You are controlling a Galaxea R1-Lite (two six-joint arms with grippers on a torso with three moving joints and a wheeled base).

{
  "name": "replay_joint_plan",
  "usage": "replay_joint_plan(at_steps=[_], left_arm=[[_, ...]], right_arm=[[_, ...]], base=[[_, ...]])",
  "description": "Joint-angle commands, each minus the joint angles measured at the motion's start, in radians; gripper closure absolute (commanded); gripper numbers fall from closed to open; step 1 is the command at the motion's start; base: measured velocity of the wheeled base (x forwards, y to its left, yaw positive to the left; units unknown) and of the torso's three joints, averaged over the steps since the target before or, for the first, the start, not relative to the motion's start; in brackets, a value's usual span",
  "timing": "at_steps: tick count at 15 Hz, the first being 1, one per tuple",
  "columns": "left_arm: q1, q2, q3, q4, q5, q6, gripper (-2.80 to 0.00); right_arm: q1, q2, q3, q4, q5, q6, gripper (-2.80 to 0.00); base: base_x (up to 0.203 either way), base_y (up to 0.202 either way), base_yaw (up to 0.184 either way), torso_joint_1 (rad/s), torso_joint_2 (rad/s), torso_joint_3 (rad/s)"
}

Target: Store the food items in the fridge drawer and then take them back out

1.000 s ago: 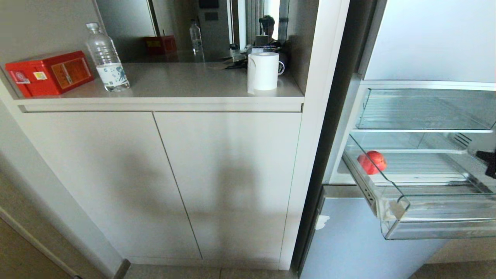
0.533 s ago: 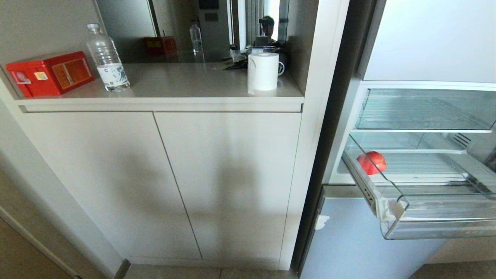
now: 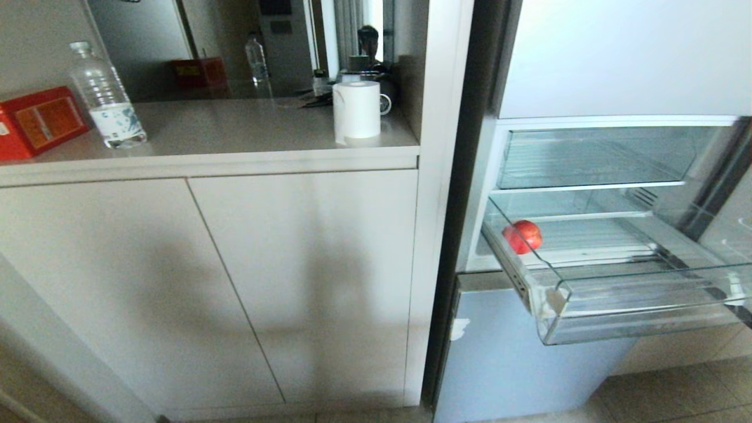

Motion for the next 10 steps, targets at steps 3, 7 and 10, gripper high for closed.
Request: replay_joint_plan(at_steps=[3,7,10], left_arm=[[-0.001,0.001,0.0,0.0,0.0,0.0,0.0],[0.001,0.001,0.0,0.0,0.0,0.0,0.0],[0.0,0.001,0.0,0.0,0.0,0.0,0.0]], right_arm=[[-0.134,0.01,0.0,-0.004,0.098,-0.01,0.0],[-0.197,0.044,-0.005,-0.005,0.099,-0.01,0.0],[-0.228,0.098,-0.013,-0.006,0.099,-0.008,0.0]], base=[[-0.002,0.009,-0.175,0.002,0.0,-0.001],[0.001,0.009,-0.176,0.002,0.0,0.004],[0.004,0.009,-0.175,0.004,0.0,0.0]])
